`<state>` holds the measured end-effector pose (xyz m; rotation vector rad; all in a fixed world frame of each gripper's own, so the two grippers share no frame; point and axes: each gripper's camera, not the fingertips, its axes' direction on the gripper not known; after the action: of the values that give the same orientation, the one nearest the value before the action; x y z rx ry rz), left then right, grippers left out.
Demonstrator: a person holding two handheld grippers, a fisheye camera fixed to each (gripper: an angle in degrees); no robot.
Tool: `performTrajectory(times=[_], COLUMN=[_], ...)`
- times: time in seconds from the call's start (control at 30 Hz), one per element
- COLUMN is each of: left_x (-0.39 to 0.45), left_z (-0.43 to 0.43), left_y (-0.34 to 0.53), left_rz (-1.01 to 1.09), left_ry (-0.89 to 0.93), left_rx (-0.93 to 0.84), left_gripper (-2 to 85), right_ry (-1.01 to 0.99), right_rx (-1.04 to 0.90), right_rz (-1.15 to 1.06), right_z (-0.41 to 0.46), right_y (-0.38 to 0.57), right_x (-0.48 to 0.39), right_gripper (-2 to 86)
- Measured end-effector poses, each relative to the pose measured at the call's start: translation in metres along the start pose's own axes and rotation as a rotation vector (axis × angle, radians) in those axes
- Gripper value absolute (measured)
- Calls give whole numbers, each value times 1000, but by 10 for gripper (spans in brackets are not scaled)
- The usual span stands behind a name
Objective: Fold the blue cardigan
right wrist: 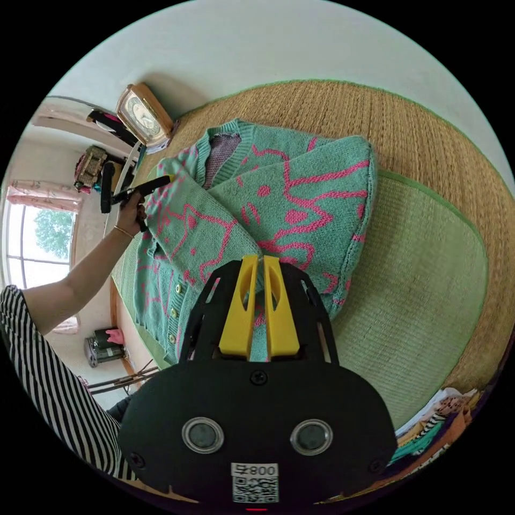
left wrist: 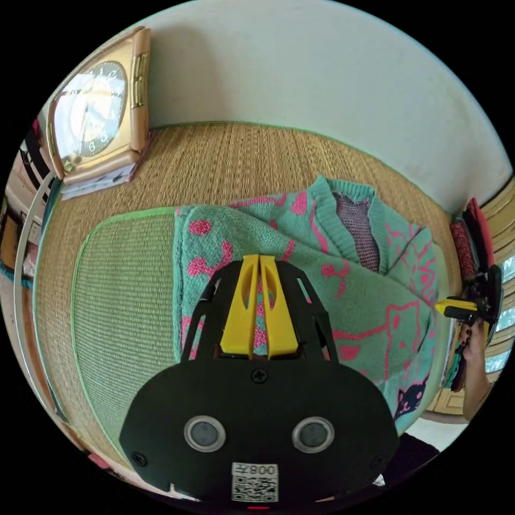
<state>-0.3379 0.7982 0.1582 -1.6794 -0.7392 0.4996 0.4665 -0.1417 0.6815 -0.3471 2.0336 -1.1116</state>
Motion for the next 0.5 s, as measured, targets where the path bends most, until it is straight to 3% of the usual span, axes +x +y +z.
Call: performTrajectory(times=[0.17, 0.27, 0.33, 0.5], left_x=[-6, -9, -18, -43], left_z=[-8, 17, 17, 0], left_y=[23, 34, 40, 71], left_rz=[7, 43, 14, -26], left_ry=[89, 97, 122, 251], left_rx=[72, -52, -31, -1], left_gripper=[2, 2, 2, 7], right_ry=[14, -1, 41, 42], right_rx=[145, 39, -40, -17], right_rz=[18, -36, -38, -59], right_z=[-16, 16, 42, 39], right_y=[36, 42, 46, 64], right_x=[8, 7, 12, 21], right_gripper=[4, 2, 2, 2])
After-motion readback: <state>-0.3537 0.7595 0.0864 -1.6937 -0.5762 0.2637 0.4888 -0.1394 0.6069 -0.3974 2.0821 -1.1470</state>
